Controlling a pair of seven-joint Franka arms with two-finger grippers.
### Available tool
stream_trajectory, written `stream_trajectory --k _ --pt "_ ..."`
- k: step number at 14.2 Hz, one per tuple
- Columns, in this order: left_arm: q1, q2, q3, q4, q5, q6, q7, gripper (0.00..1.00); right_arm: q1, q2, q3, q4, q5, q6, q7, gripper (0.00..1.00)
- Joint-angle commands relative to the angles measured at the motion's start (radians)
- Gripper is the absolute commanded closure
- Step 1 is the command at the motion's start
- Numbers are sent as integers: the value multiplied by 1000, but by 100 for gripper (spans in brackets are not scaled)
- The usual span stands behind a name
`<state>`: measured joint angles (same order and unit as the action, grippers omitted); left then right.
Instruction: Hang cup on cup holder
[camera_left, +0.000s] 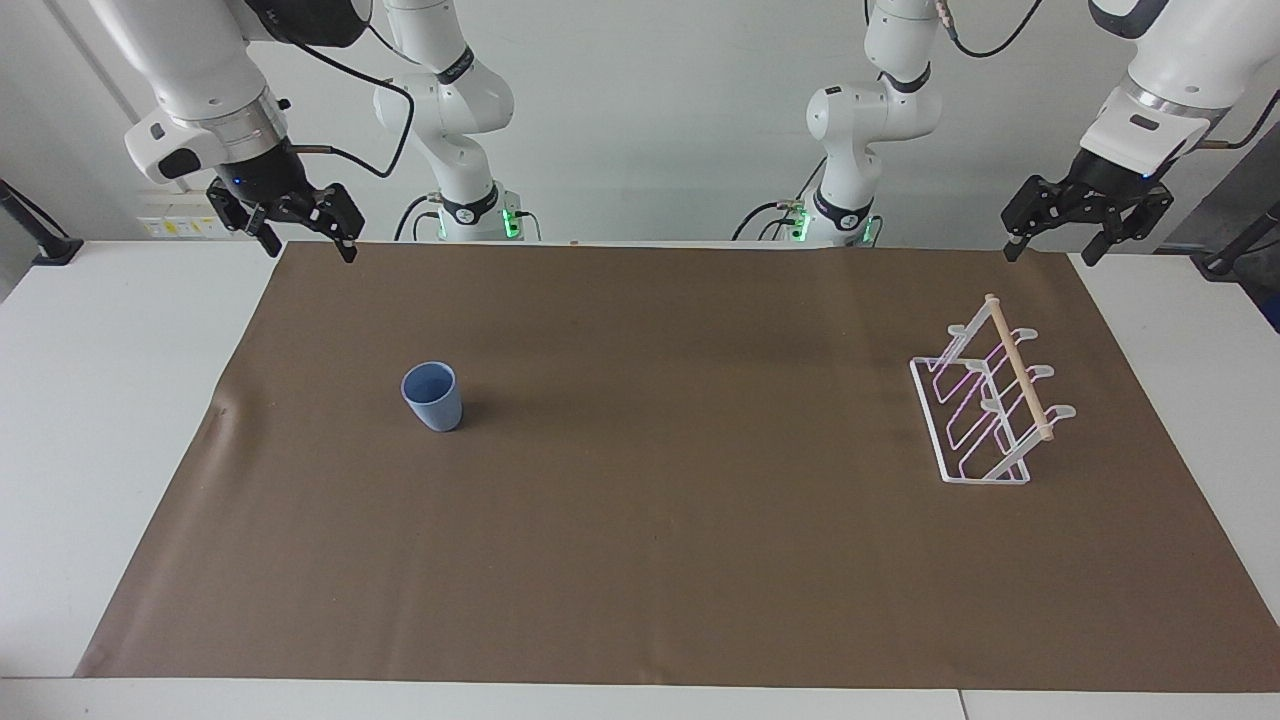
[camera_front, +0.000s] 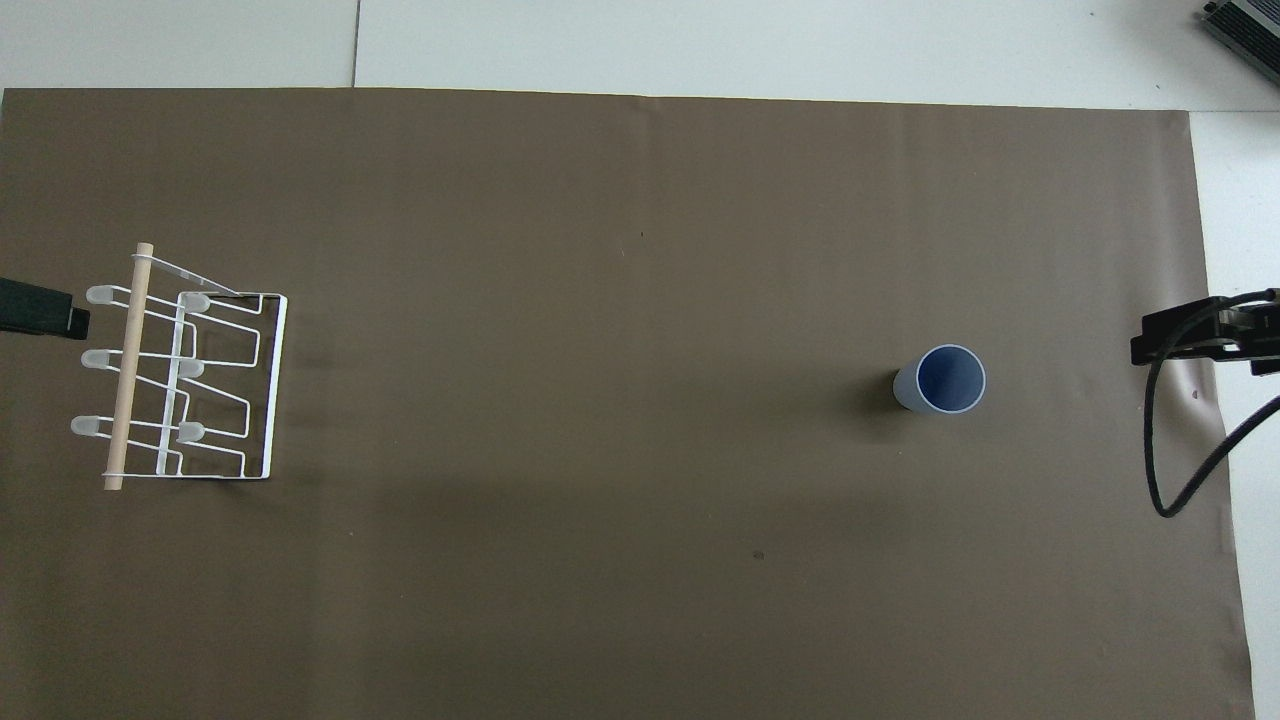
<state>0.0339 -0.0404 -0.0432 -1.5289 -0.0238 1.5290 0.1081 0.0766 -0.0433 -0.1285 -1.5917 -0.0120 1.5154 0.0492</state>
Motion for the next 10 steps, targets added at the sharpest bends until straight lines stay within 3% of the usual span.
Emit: stream_trajectory --k 1,6,10 --pt "-3 -16 5 -19 8 -7 9 0 -3 -24 0 -30 14 23 12 0" --pt "-3 -16 5 -19 8 -7 9 0 -3 -26 0 -36 14 25 12 0" --pt "-3 -16 5 -19 8 -7 7 0 -3 -49 0 -105 12 113 0 0"
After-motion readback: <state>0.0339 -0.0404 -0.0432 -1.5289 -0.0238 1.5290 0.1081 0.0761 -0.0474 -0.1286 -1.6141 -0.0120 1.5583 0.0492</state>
